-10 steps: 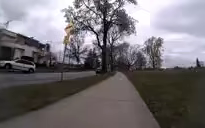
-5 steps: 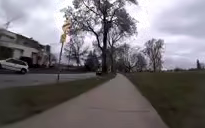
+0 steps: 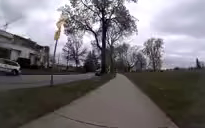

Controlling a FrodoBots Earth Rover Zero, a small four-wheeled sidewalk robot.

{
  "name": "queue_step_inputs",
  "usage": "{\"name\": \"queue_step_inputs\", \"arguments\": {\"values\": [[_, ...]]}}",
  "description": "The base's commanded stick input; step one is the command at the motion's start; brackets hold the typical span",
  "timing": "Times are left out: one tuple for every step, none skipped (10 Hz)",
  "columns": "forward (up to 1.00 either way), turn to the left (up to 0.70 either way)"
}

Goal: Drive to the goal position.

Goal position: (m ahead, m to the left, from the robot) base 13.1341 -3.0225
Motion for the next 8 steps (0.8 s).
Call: {"name": "queue_step_inputs", "arguments": {"values": [[1.0, -0.31], [1.0, -0.02], [1.0, 0.0], [1.0, 0.0], [1.0, -0.2], [1.0, -0.39], [1.0, -0.4], [1.0, -0.4]]}}
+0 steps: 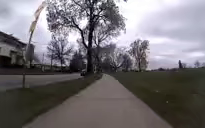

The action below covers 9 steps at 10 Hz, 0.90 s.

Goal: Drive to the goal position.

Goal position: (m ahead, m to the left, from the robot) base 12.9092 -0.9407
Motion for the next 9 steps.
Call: {"name": "queue_step_inputs", "arguments": {"values": [[1.0, -0.4], [1.0, -0.21], [1.0, 0.0], [1.0, 0.0], [1.0, 0.0], [1.0, 0.0], [1.0, 0.0], [1.0, 0.0], [1.0, 0.0]]}}
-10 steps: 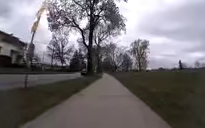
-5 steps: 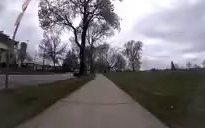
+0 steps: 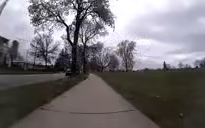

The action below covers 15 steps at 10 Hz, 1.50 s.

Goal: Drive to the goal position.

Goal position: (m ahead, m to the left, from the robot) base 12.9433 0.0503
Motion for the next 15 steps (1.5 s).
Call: {"name": "queue_step_inputs", "arguments": {"values": [[1.0, 0.0], [1.0, 0.0], [1.0, 0.0], [1.0, 0.0], [1.0, 0.0], [1.0, 0.0], [1.0, 0.0], [1.0, 0.0], [1.0, 0.0], [1.0, 0.0], [1.0, 0.0], [1.0, 0.0], [1.0, 0.0], [1.0, 0.0], [1.0, 0.0]]}}
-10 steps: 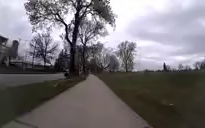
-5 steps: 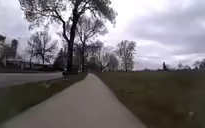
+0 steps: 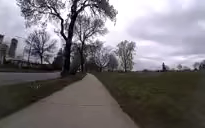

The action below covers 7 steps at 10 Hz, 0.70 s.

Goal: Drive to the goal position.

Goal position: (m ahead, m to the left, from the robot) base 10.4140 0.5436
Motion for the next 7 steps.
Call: {"name": "queue_step_inputs", "arguments": {"values": [[1.0, 0.0], [1.0, 0.0], [1.0, 0.0], [1.0, 0.0], [1.0, 0.0], [1.0, 0.0], [1.0, 0.0]]}}
